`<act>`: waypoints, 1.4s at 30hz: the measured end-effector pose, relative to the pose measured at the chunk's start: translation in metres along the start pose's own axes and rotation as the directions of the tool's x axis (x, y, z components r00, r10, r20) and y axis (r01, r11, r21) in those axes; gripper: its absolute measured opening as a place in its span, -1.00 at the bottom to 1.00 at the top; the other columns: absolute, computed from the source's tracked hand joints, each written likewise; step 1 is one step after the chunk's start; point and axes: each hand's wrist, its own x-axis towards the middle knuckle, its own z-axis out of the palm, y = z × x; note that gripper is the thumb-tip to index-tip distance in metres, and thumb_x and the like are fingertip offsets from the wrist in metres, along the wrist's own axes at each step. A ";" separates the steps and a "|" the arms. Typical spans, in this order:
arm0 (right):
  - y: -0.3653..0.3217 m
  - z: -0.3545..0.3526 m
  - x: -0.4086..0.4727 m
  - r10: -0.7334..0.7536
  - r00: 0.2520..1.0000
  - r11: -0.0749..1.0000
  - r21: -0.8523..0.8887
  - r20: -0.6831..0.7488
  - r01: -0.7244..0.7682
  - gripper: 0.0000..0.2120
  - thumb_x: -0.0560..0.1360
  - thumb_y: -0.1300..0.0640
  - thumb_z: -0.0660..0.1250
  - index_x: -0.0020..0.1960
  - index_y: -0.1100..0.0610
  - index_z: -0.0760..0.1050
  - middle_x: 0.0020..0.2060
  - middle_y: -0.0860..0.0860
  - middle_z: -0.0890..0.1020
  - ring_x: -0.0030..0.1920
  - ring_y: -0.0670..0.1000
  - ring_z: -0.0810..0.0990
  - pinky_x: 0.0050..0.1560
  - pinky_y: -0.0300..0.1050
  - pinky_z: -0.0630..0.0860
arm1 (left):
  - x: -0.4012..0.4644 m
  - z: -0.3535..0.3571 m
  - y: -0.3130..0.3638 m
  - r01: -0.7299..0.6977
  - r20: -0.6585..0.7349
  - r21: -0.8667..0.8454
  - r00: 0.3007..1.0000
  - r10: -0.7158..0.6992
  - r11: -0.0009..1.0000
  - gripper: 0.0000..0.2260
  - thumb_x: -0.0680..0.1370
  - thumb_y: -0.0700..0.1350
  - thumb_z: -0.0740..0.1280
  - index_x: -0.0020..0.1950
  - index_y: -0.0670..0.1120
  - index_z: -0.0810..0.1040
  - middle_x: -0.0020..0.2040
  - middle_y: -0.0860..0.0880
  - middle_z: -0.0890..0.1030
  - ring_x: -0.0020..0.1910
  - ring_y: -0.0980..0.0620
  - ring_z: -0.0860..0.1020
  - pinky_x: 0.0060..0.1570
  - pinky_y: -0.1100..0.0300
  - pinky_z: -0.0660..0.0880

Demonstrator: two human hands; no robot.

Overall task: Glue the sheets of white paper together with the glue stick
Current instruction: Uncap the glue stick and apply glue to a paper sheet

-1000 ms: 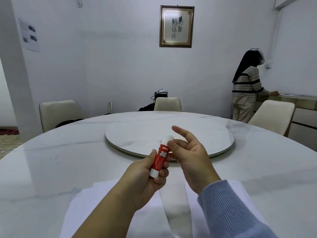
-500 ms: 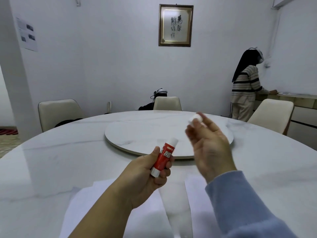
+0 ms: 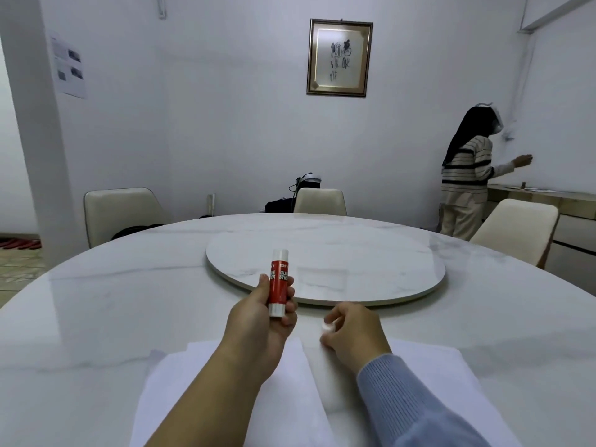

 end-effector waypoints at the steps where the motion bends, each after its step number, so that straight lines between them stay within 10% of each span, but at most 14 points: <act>1: 0.001 -0.002 -0.001 -0.007 1.000 1.000 -0.001 0.000 0.007 -0.78 0.33 0.22 0.47 -0.08 0.01 0.55 -0.12 -0.02 0.58 -0.16 -0.04 0.54 -0.14 -0.26 0.43 | -0.001 0.001 0.000 0.006 -0.001 0.002 1.000 -0.006 1.000 -0.66 0.62 -0.01 0.13 -0.06 -0.26 0.52 -0.38 -0.09 0.51 -0.53 0.09 0.41 -0.60 0.34 0.30; 4: -0.006 -0.023 -0.008 -0.043 0.997 0.990 0.130 -0.067 0.052 -0.69 0.37 0.12 0.49 0.08 0.08 0.54 -0.03 -0.01 0.55 -0.06 -0.02 0.53 -0.11 -0.24 0.40 | -0.006 0.003 0.000 0.026 0.013 0.025 1.000 -0.026 0.999 -0.66 0.59 0.02 0.19 -0.05 -0.25 0.54 -0.35 -0.09 0.52 -0.46 0.07 0.42 -0.56 0.33 0.36; 9: -0.049 -0.069 -0.054 -0.136 0.957 0.893 0.387 -0.258 0.231 -0.62 0.43 -0.17 0.33 -0.29 0.15 0.46 -0.43 0.01 0.54 -0.40 -0.10 0.43 -0.37 -0.23 0.38 | -0.017 0.011 -0.004 -0.064 0.146 0.223 0.989 0.031 0.973 -0.72 0.49 -0.01 0.28 0.06 -0.16 0.61 -0.15 -0.03 0.64 -0.19 0.06 0.53 -0.11 0.22 0.41; 15: -0.046 -0.034 -0.100 -0.401 0.829 0.916 -0.199 -0.390 0.349 -0.66 0.37 -0.35 0.25 -0.06 -0.13 0.34 -0.40 -0.22 0.44 -0.39 -0.13 0.47 -0.41 -0.41 0.32 | -0.032 0.020 0.000 -0.126 0.261 0.212 0.963 0.068 0.969 -0.68 0.32 -0.08 0.36 0.02 -0.20 0.60 -0.07 -0.14 0.70 -0.06 -0.05 0.62 0.09 0.11 0.49; 19: -0.040 -0.024 -0.097 -0.477 0.750 0.875 -0.164 -0.458 0.456 -0.73 0.48 -0.24 0.17 -0.17 -0.06 0.43 -0.50 -0.17 0.50 -0.53 -0.13 0.45 -0.49 -0.47 0.20 | -0.037 0.021 0.003 -0.193 0.299 0.268 0.948 0.109 0.944 -0.70 0.29 -0.13 0.38 0.00 -0.17 0.61 -0.11 -0.14 0.71 -0.12 -0.02 0.67 -0.05 0.12 0.61; 22: -0.048 -0.021 -0.106 -0.294 0.892 0.821 0.387 -0.344 0.420 -0.59 0.38 -0.36 0.14 -0.23 -0.04 0.51 -0.50 -0.05 0.56 -0.49 -0.09 0.49 -0.50 -0.31 0.36 | -0.043 0.022 0.009 -0.216 0.350 0.330 0.932 0.093 0.919 -0.81 0.33 -0.10 0.42 -0.12 -0.13 0.69 -0.11 -0.15 0.71 -0.24 -0.01 0.65 -0.21 0.06 0.58; 24: -0.054 -0.024 -0.108 -0.216 0.976 0.471 0.874 -0.012 0.115 -0.56 0.30 -0.32 0.24 -0.34 0.06 0.55 -0.56 0.05 0.52 -0.55 -0.06 0.42 -0.51 -0.26 0.33 | -0.045 0.022 0.010 -0.198 0.373 0.311 0.925 0.072 0.929 -0.83 0.35 -0.09 0.38 -0.17 -0.13 0.71 -0.13 -0.16 0.70 -0.34 0.01 0.63 -0.43 0.17 0.55; 26: -0.055 -0.027 -0.104 -0.257 0.942 0.200 0.966 0.215 -0.165 -0.52 0.41 -0.24 0.27 -0.44 0.14 0.51 -0.61 0.15 0.45 -0.60 0.03 0.37 -0.56 -0.20 0.27 | -0.045 0.022 0.010 -0.178 0.378 0.294 0.924 0.058 0.939 -0.80 0.34 -0.11 0.33 -0.19 -0.14 0.71 -0.15 -0.16 0.71 -0.32 0.00 0.65 -0.36 0.20 0.59; 33: -0.050 -0.025 -0.103 -0.163 0.966 0.592 0.764 -0.201 0.259 -0.60 0.36 -0.33 0.24 -0.21 0.01 0.51 -0.52 -0.04 0.46 -0.48 -0.13 0.37 -0.42 -0.29 0.32 | -0.041 0.022 0.007 -0.251 0.361 0.320 0.924 0.127 0.914 -0.81 0.30 -0.11 0.36 -0.19 -0.10 0.73 -0.12 -0.13 0.72 -0.18 0.00 0.67 -0.21 0.19 0.62; 39: -0.053 -0.032 -0.103 -0.163 0.986 0.374 0.926 0.020 0.043 -0.51 0.45 -0.24 0.19 -0.47 0.10 0.44 -0.61 0.08 0.39 -0.58 -0.03 0.34 -0.53 -0.21 0.25 | -0.042 0.022 0.005 -0.232 0.412 0.270 0.905 0.106 0.935 -0.56 0.09 0.05 0.63 -0.14 -0.13 0.72 -0.12 -0.15 0.72 -0.15 0.00 0.68 -0.19 0.25 0.60; 42: -0.050 -0.035 -0.100 -0.182 0.983 0.447 0.892 0.014 0.070 -0.50 0.40 -0.24 0.08 -0.42 0.15 0.44 -0.60 0.09 0.41 -0.58 -0.02 0.34 -0.54 -0.19 0.24 | -0.042 0.022 0.004 -0.227 0.388 0.272 0.915 0.109 0.935 -0.76 0.26 0.00 0.48 -0.17 -0.11 0.73 -0.14 -0.14 0.72 -0.15 -0.01 0.67 -0.15 0.17 0.63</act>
